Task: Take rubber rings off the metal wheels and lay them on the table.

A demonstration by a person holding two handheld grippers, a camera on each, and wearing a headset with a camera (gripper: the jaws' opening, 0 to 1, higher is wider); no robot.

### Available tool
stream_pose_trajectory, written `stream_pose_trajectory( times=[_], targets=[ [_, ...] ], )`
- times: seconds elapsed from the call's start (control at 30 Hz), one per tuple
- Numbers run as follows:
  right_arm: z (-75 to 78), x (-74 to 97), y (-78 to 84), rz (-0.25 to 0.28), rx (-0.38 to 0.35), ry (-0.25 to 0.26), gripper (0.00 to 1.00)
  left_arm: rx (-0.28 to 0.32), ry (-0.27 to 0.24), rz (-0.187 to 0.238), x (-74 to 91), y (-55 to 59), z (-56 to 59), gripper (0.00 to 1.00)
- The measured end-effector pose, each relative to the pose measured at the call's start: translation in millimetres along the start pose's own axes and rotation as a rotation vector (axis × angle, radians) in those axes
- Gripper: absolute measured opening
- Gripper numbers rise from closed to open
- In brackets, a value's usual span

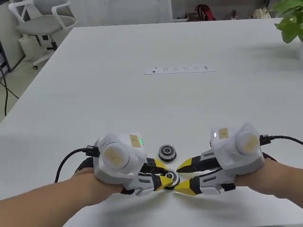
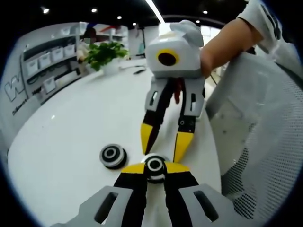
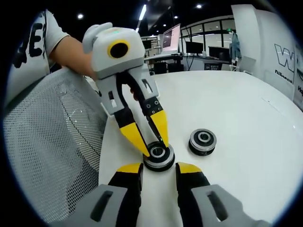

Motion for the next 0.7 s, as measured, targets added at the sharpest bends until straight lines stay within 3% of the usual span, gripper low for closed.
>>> stream_pose_trajectory(
  times=[0.23, 0.7],
  targets=[
    [-0.3, -1.9, -2.7, 0.019, -0.026, 0.006, 0.25, 0.02, -0.016, 0.017, -0.7, -0.1, 0.0, 0.14],
    [-0.3, 3.3, 4.3, 0.009, -0.067, -0.004, 0.18, 0.032, -0.025, 0.036, -3.0, -2.2, 1.8, 0.14]
  ],
)
Point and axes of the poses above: the centre of the closed fingertips' face, and the gripper's own axes: x roughly backward along the fingers, z roughly to its right, y roughly out of its underside, the point moved 2 cm from there along x, roughly backward along the fingers, and after that the axes turned 5 degrees about -x, right-handed, at the moved point
